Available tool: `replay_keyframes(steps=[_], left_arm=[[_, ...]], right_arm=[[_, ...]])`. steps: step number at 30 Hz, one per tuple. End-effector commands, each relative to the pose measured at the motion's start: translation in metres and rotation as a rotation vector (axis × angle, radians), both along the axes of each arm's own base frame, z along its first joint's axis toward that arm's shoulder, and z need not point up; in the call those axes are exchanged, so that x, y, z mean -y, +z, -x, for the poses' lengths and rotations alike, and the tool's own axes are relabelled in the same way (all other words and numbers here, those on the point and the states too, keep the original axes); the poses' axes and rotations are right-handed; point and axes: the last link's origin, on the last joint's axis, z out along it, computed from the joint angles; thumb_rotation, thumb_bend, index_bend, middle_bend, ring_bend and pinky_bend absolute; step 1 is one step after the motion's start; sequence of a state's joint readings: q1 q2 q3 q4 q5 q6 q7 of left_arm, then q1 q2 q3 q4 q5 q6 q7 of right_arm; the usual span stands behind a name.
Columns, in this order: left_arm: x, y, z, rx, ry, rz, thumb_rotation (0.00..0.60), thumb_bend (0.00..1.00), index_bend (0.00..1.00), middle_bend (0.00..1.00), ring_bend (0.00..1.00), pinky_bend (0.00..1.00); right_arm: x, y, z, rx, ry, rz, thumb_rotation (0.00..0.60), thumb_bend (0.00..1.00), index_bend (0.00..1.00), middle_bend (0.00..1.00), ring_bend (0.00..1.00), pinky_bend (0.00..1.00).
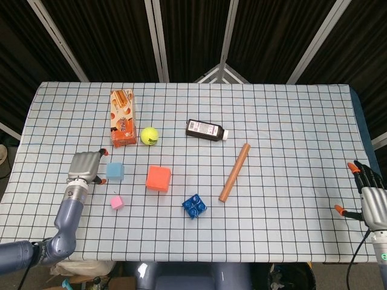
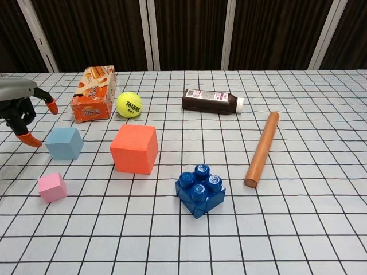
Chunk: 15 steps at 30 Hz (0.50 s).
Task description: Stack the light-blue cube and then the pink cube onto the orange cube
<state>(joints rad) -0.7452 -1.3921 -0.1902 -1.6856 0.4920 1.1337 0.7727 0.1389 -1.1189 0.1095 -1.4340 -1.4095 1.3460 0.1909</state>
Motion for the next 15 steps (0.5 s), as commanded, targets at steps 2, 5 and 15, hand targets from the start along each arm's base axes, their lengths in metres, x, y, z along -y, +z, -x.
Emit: replay_keyframes(steps=[2, 5, 15], left_arm=[[-0.004, -0.006, -0.001, -0.012, 0.006, 0.007, 0.600, 0.20, 0.27, 0.79, 0.71, 0.82], [-0.007, -0.011, -0.002, -0.012, 0.007, 0.018, 0.600, 0.22, 0.28, 0.79, 0.71, 0.82], [-0.011, -0.021, -0.004, -0.015, -0.003, 0.046, 0.600, 0.23, 0.31, 0.79, 0.71, 0.82]], right_arm=[[0.000, -0.001, 0.000, 0.000, -0.001, -0.004, 0.600, 0.07, 0.00, 0.04, 0.02, 0.12], [0.000, -0.001, 0.000, -0.002, -0.005, -0.005, 0.600, 0.07, 0.00, 0.04, 0.02, 0.12], [0.001, -0.001, 0.001, 0.000, -0.015, -0.012, 0.600, 0.07, 0.00, 0.04, 0.02, 0.12]])
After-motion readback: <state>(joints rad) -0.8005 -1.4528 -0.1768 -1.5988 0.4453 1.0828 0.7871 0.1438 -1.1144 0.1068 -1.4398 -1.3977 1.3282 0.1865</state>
